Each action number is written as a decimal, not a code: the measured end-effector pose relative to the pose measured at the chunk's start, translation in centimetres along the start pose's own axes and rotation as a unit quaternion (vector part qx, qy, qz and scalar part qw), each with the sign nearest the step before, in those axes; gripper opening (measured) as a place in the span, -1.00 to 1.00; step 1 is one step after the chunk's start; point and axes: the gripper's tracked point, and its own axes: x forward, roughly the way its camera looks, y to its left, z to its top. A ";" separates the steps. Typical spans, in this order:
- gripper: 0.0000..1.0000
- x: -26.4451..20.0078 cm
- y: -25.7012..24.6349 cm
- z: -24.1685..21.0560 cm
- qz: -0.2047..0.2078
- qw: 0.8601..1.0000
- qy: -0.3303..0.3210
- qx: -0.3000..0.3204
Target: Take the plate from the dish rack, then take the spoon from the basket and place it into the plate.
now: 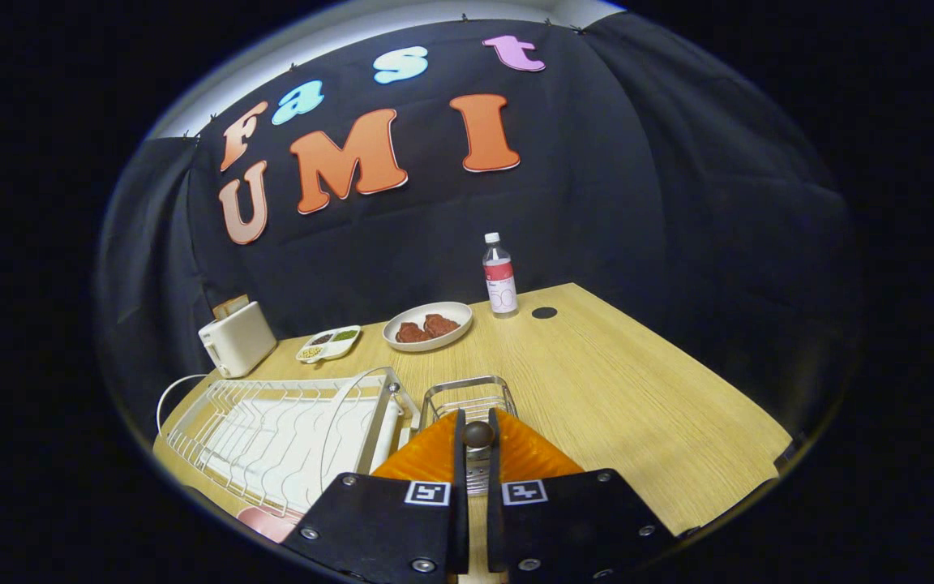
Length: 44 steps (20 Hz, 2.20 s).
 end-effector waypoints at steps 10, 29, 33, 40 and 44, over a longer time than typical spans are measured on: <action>-0.83 -3.3 1.7 6.6 0.003 0.998 -0.050 -0.036; -0.83 -16.0 11.1 8.6 0.138 0.984 -0.097 -0.066; -0.83 -17.4 13.9 6.2 0.182 0.978 -0.079 -0.070; -0.83 -16.3 18.1 -2.1 0.242 0.967 -0.006 -0.079; -0.83 -16.0 18.5 -4.0 0.254 0.964 0.004 -0.081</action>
